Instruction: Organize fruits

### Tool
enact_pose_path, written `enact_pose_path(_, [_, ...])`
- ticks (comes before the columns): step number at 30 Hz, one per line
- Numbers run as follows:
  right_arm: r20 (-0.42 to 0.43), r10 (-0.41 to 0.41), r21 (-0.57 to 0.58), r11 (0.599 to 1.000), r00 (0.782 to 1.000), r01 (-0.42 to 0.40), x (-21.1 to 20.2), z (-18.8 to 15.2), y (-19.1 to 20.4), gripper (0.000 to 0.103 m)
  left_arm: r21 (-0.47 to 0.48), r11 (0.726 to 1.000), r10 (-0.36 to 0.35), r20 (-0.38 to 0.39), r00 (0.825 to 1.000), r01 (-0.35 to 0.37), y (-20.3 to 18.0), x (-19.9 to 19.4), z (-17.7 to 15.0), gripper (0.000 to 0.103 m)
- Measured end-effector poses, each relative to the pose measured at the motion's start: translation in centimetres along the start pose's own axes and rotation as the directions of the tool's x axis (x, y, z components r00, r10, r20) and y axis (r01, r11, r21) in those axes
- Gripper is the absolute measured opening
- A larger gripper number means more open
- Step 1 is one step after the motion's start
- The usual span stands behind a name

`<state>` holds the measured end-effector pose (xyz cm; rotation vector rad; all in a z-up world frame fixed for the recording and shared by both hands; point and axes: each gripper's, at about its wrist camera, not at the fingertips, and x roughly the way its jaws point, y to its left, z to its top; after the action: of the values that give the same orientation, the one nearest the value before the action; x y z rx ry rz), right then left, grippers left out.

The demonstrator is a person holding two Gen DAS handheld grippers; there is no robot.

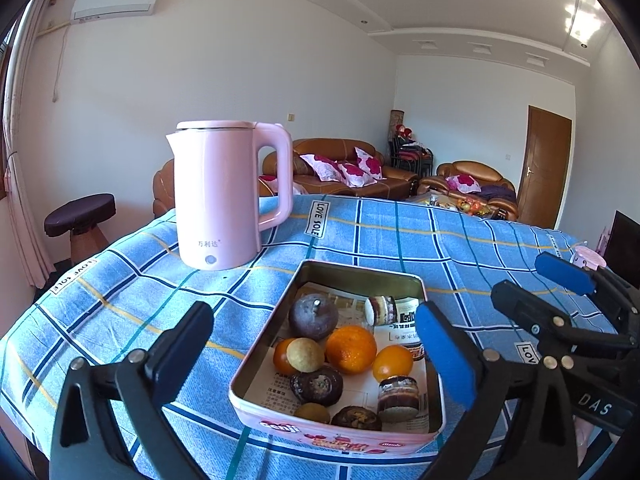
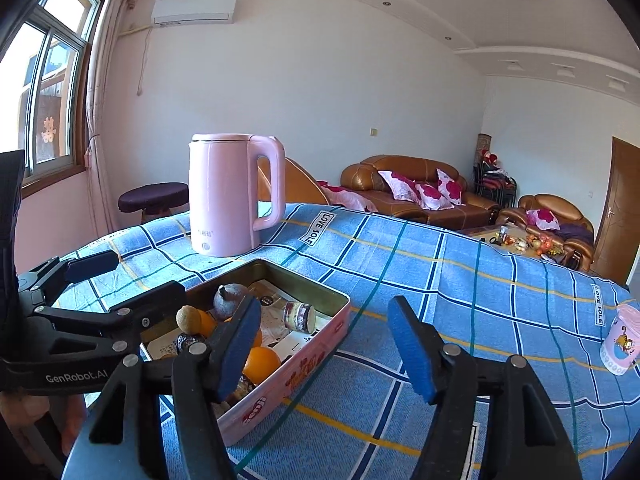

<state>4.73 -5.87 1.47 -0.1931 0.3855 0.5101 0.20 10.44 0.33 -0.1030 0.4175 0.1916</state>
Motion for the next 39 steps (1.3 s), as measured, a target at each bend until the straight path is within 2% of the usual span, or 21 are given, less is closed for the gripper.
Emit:
enact_pose_path(3, [0.011,0.003,-0.001,1.000,1.000,-0.003,-0.4,0.1,0.0,0.075,0.002,1.000,0.000,-0.001,1.000,0.000,-0.2,-0.1,0.0,0.103])
enact_pose_path(39, [0.024,0.016,0.016,1.000,1.000,-0.017,-1.6,-0.8,-0.3,0.075,0.023,1.000,0.009,-0.013,1.000,-0.009,-1.1,-0.5,0.1,0.103])
